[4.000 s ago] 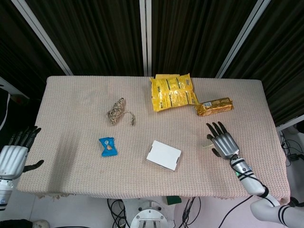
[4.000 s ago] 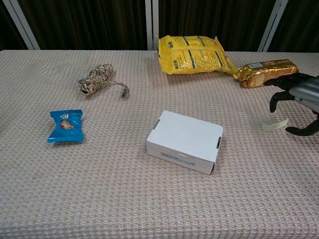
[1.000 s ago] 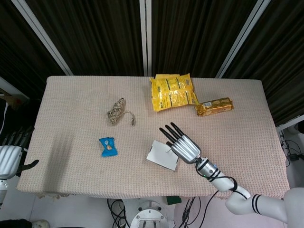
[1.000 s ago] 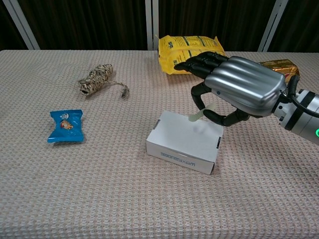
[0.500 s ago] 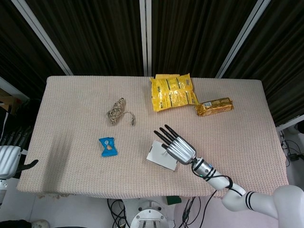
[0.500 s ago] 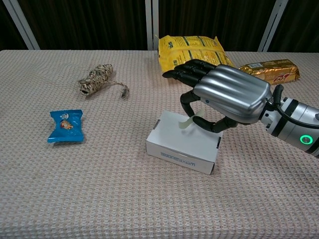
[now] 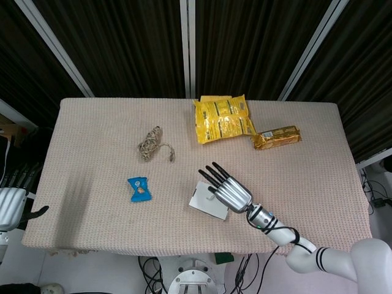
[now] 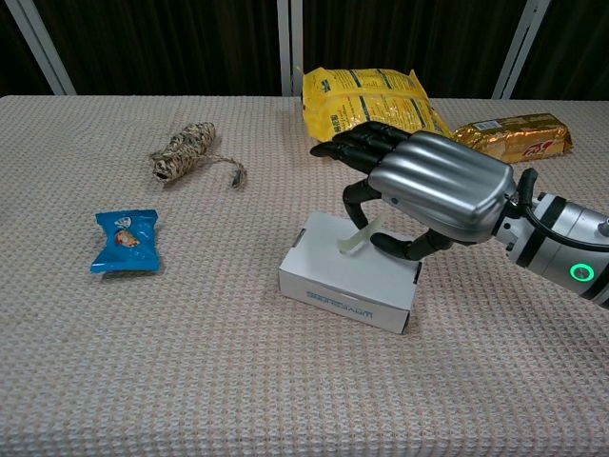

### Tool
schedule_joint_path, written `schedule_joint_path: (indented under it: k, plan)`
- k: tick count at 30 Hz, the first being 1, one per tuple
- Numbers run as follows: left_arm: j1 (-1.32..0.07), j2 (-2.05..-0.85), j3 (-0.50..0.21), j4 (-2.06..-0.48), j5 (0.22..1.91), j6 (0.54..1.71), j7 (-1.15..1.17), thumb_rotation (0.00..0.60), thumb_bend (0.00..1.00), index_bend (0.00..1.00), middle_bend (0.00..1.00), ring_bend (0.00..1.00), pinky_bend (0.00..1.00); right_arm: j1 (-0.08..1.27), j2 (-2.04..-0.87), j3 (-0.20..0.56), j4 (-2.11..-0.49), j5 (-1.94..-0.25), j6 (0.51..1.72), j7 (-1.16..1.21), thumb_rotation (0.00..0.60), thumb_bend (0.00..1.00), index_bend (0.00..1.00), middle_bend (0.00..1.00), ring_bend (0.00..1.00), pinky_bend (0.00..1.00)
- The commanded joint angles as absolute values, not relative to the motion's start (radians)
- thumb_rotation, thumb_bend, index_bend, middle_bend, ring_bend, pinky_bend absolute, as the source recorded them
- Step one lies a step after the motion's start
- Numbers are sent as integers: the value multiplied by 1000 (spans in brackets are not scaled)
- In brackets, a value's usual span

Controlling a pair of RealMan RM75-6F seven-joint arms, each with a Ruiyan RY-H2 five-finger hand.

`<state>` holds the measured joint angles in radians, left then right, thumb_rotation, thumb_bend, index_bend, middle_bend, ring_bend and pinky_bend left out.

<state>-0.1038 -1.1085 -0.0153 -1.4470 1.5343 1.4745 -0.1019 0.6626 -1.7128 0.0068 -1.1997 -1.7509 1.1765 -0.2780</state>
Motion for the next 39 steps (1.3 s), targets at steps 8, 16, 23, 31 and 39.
schedule_joint_path:
  k: [8,16,23,31,39]
  plan:
    - [-104,-1109,-15,-1448,1535,1473,-100,600,0,84,74,0,93,662,-1692,-2,-1232,-1740,1165,-286,600,344,477,0,0,0]
    - [-108,-1109,-15,-1454,1539,1470,-93,600,0,83,74,0,93,653,-1664,-11,-1269,-1745,1178,-290,600,340,476,0,0,0]
    - [-109,-1108,-14,-1458,1541,1471,-87,600,0,83,74,0,93,647,-1637,-24,-1305,-1746,1173,-298,600,327,476,0,0,0]
    - [-109,-1108,-14,-1459,1541,1471,-87,600,0,84,74,0,93,629,-1608,-35,-1345,-1766,1212,-289,600,321,475,0,0,0]
    - [-109,-1110,-13,-1455,1539,1467,-88,600,0,83,74,0,93,632,-1565,-48,-1423,-1723,1155,-169,231,477,365,0,0,0]
